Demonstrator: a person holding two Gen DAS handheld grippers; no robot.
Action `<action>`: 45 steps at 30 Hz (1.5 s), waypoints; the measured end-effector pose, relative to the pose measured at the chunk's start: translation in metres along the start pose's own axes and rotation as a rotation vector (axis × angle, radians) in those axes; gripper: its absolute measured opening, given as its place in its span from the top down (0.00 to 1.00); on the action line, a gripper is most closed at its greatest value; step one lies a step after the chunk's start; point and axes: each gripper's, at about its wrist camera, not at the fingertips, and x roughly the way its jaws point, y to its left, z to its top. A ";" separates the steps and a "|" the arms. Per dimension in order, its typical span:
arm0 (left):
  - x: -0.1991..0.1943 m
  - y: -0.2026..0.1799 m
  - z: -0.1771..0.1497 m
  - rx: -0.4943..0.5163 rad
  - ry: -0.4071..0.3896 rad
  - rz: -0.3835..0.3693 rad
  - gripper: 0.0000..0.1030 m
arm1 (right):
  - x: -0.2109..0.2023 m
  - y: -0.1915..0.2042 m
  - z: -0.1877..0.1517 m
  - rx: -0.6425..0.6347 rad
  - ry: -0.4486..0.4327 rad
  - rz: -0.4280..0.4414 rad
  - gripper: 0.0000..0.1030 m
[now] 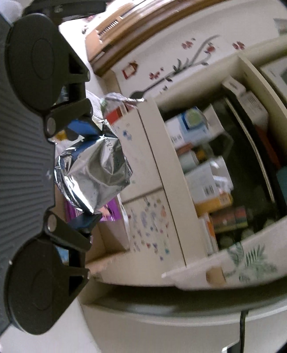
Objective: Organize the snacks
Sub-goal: 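Lift both held packs and carry them over the cardboard box, then open left gripper dropping waffle pack while right gripper drops foil bag into box, then move both tools back over the remaining snacks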
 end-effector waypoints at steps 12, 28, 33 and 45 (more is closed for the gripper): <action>0.029 -0.037 -0.018 0.117 0.020 -0.085 0.29 | 0.010 -0.036 0.000 0.174 0.026 -0.111 0.23; -0.007 -0.016 0.009 0.081 -0.037 0.034 0.06 | 0.011 -0.030 -0.001 0.194 -0.011 -0.121 0.16; -0.021 0.004 0.021 0.044 -0.053 0.078 0.05 | 0.014 -0.021 -0.002 0.167 -0.014 -0.082 0.14; -0.071 0.075 0.056 -0.015 -0.121 0.238 0.02 | 0.032 0.040 -0.020 -0.068 0.023 0.078 0.11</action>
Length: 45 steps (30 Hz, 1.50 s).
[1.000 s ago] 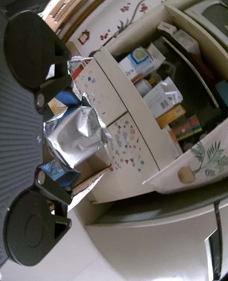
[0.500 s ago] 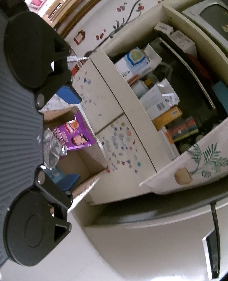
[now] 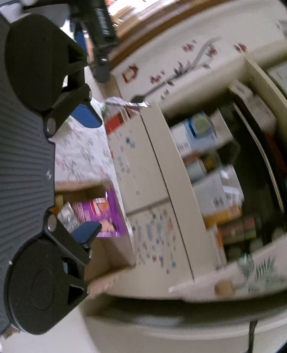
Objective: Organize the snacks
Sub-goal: 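Move both tools back over the remaining snacks, then close left gripper on yellow waffle pack while right gripper closes on pink Amerta pack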
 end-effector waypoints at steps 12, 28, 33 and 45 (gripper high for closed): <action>-0.003 0.075 0.004 -0.085 0.017 0.107 0.02 | 0.049 0.065 -0.051 -0.164 0.142 0.056 0.11; 0.005 0.101 -0.001 -0.131 0.041 0.111 0.01 | 0.111 0.115 -0.126 -0.377 0.148 -0.270 0.11; 0.024 0.108 -0.005 -0.126 0.081 0.150 0.01 | 0.129 0.105 -0.130 -0.318 0.183 -0.348 0.10; 0.068 0.123 -0.024 -0.132 0.191 0.237 0.01 | 0.148 0.101 -0.139 -0.306 0.211 -0.397 0.00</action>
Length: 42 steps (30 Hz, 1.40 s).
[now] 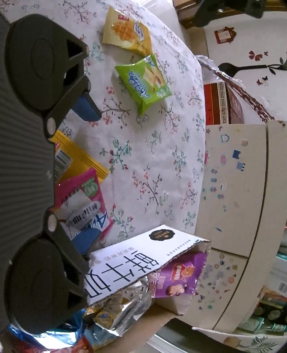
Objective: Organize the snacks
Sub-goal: 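Close left gripper on yellow waffle pack while right gripper closes on pink Amerta pack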
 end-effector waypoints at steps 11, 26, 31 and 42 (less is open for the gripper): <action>0.030 -0.001 -0.007 0.024 0.060 -0.003 0.01 | -0.010 0.005 -0.007 0.011 0.029 0.025 0.00; 0.073 -0.008 -0.012 0.073 0.117 0.006 0.01 | -0.066 0.044 -0.047 -0.107 -0.063 0.226 0.01; 0.078 -0.004 -0.017 0.061 0.114 -0.010 0.01 | -0.051 0.020 -0.031 0.007 -0.024 0.215 0.01; 0.062 -0.004 -0.033 0.173 0.093 0.040 0.33 | -0.035 -0.003 -0.032 0.118 0.062 0.278 0.03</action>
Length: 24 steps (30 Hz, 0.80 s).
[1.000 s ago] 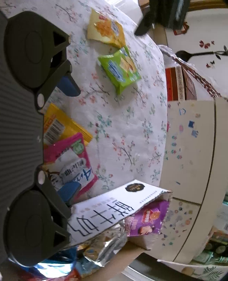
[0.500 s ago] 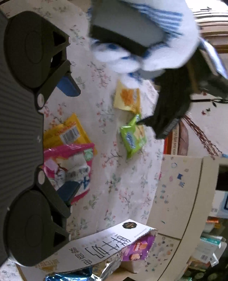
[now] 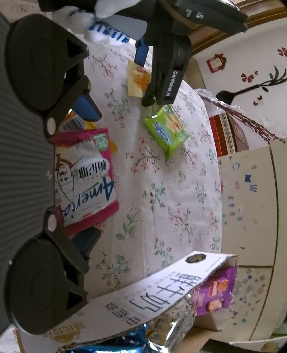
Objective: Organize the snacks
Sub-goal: 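Close left gripper on yellow waffle pack while right gripper closes on pink Amerta pack, then lift both held packs and carry them over the cardboard box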
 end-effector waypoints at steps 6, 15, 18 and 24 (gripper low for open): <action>-0.015 0.007 -0.009 -0.047 0.023 0.011 0.36 | -0.009 -0.008 0.004 0.003 0.020 0.094 0.27; -0.062 -0.002 -0.024 -0.042 -0.030 -0.046 0.36 | -0.031 -0.015 0.009 0.024 0.069 0.172 0.40; -0.078 -0.001 -0.031 -0.061 -0.047 -0.074 0.36 | -0.041 -0.011 0.010 -0.007 0.090 0.194 0.40; -0.105 0.006 -0.042 -0.110 -0.080 -0.126 0.36 | -0.067 -0.003 0.018 -0.089 0.107 0.237 0.40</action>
